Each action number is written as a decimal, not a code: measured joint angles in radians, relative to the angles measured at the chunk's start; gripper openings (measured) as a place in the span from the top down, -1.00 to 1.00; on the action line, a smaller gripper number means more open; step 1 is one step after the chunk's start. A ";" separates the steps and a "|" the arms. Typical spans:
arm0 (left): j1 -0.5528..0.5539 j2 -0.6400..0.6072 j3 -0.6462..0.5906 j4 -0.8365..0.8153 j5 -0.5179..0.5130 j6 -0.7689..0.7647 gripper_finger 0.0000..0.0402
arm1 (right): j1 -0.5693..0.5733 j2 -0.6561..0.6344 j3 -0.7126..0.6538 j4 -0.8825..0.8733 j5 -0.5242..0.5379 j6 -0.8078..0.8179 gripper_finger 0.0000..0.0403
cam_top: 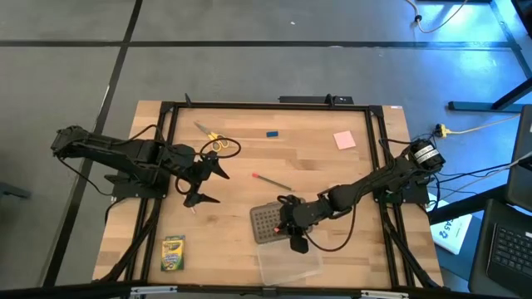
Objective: Pack school essentials
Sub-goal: Put the orange and black pencil into the supply box
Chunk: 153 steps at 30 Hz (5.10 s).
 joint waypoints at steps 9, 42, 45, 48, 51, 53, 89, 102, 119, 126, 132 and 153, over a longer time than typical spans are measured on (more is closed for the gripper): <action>0.000 0.000 0.000 0.000 0.000 0.000 -0.97 | 0.000 0.000 0.000 -0.002 -0.028 -0.026 0.56; 0.000 0.000 0.000 0.000 0.000 0.033 -0.97 | 0.078 -0.002 -0.001 0.026 -0.417 -0.152 0.55; 0.000 0.000 0.000 0.000 0.000 0.034 -0.97 | 0.082 0.004 -0.001 0.068 -0.406 -0.155 0.55; 0.000 0.000 0.000 -0.001 0.000 0.034 -0.97 | 0.080 0.024 -0.001 0.111 -0.401 -0.155 0.55; -0.001 0.000 0.000 0.000 0.013 0.033 -0.97 | 0.082 0.050 -0.001 0.128 -0.402 -0.149 0.55; -0.013 0.005 0.000 0.007 0.031 0.028 -0.97 | 0.084 0.054 -0.002 0.120 -0.402 -0.140 0.55; -0.344 0.433 0.000 0.463 -0.061 0.036 -0.97 | 0.344 0.083 0.000 0.143 -0.173 0.217 0.55; -0.344 0.432 0.000 0.464 -0.071 0.037 -0.97 | 0.353 0.186 0.000 0.156 -0.157 0.295 0.55; -0.344 0.432 0.000 0.464 -0.071 0.036 -0.97 | 0.349 0.178 0.000 0.079 -0.158 0.299 0.56; -0.344 0.432 0.000 0.464 -0.071 0.036 -0.97 | 0.319 0.178 0.000 0.063 -0.247 0.358 0.56; -0.344 0.432 0.000 0.464 -0.071 0.036 -0.97 | 0.296 0.177 0.000 0.063 -0.290 0.375 0.56; -0.344 0.432 0.000 0.464 -0.071 0.036 -0.97 | 0.190 0.175 0.202 -0.230 -0.216 0.078 0.55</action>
